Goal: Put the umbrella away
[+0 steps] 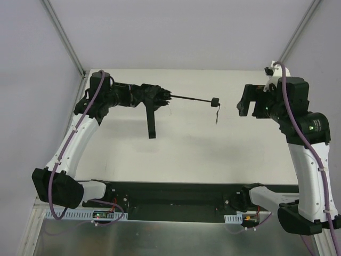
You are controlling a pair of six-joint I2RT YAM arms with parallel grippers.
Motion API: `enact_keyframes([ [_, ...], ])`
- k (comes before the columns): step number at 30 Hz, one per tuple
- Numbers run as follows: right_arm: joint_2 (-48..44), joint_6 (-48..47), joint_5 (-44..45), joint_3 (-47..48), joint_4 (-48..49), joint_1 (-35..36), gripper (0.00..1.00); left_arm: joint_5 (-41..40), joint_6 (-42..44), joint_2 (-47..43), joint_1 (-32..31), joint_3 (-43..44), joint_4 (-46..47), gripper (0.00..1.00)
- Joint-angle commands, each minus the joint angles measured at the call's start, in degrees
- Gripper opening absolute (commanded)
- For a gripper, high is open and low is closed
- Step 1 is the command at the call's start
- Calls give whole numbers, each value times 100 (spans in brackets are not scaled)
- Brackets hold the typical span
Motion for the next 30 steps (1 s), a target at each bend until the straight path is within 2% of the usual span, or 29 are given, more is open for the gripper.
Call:
enact_keyframes([
  [1,297,-455,2033,184,-972,-263,96,-181,-343,-252,135,230,-39,0],
  [3,237,-447,1931,210,-999,-263,96,-268,-352,-314,170,213,-48,0],
  [6,-228,-368,816,-70,-430,86,99,-453,-457,-227,197,248,-110,0],
  [9,-475,-87,663,-334,265,1322,97,-436,-790,-16,197,283,-101,0],
  [14,-73,108,1673,-791,1705,3810,96,-365,-1169,291,206,730,-92,0],
  [16,340,-146,1833,-827,2434,4488,100,-226,-1213,397,206,924,-110,0],
  [19,1069,54,1167,-608,3411,4562,96,-84,-1222,424,206,1074,-162,0],
  [21,1517,72,1147,-433,3877,4562,96,-145,-1222,310,206,1100,-241,0],
  [23,2027,29,1724,-160,4037,4658,96,-181,-1239,283,206,1144,-338,0],
  [27,2985,-235,3841,445,4152,4895,96,-145,-1362,283,206,1223,-444,0],
  [30,3697,-183,5161,1263,3757,5045,96,-154,-1450,283,206,1276,-496,0],
])
